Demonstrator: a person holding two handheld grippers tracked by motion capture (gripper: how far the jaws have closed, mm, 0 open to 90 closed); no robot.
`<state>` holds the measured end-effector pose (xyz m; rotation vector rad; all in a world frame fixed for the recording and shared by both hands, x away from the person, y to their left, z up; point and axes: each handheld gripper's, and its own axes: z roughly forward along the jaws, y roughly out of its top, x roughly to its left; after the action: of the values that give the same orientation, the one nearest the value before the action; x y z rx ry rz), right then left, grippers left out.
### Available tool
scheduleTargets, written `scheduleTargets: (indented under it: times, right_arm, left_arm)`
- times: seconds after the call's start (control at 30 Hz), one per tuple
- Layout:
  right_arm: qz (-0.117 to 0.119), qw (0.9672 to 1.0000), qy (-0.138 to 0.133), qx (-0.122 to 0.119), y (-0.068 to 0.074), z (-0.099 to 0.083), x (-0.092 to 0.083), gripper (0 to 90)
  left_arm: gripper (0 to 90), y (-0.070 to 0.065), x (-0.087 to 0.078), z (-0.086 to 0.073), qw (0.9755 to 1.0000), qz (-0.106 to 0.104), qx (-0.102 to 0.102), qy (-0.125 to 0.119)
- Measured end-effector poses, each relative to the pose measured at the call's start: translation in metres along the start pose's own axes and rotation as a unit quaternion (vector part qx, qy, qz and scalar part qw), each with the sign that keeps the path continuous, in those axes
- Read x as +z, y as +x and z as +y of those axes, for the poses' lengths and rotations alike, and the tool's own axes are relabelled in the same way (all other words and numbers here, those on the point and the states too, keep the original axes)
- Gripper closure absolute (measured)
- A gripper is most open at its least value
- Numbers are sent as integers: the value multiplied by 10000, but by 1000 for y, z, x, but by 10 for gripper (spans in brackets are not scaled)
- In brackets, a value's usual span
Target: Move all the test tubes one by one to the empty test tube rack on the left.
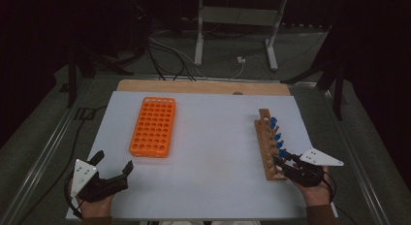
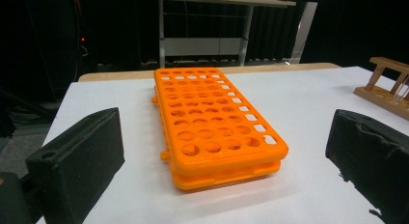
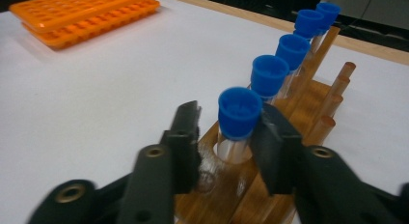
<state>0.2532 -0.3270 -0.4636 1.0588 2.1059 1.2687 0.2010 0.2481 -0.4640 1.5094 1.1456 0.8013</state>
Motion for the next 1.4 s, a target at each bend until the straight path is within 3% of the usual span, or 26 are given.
scheduleTargets:
  times: [0.13, 0.27, 0.57, 0.9, 1.1, 1.17, 1.4]
  right_arm:
    - [-122, 9999, 81, -57, 3, 3, 6, 749]
    - [-183, 9998, 105, -39, 3, 3, 6, 762]
    - [-180, 9998, 67, -45, 2, 9, 3, 768]
    - [-87, 9999, -98, -53, -1, 24, -12, 769]
    - [-50, 9999, -127, -30, -3, 32, -17, 769]
    - [-70, 9999, -118, -42, -2, 35, -19, 769]
    - [-93, 9998, -179, -88, 0, 44, -27, 769]
  left_arm:
    - [10, 1, 0, 0, 10000, 13, -24, 3]
    - [10, 2, -2, 0, 10000, 28, -29, -9]
    - [10, 1, -1, -1, 10000, 7, -36, 10]
    - [10, 0, 0, -1, 10000, -44, 25, 45]
    - [10, -5, 0, 2, 9999, -90, 130, -8]
    - [10, -6, 1, 3, 9998, -182, 42, -40]
    - [10, -23, 2, 17, 9986, -341, 396, -121]
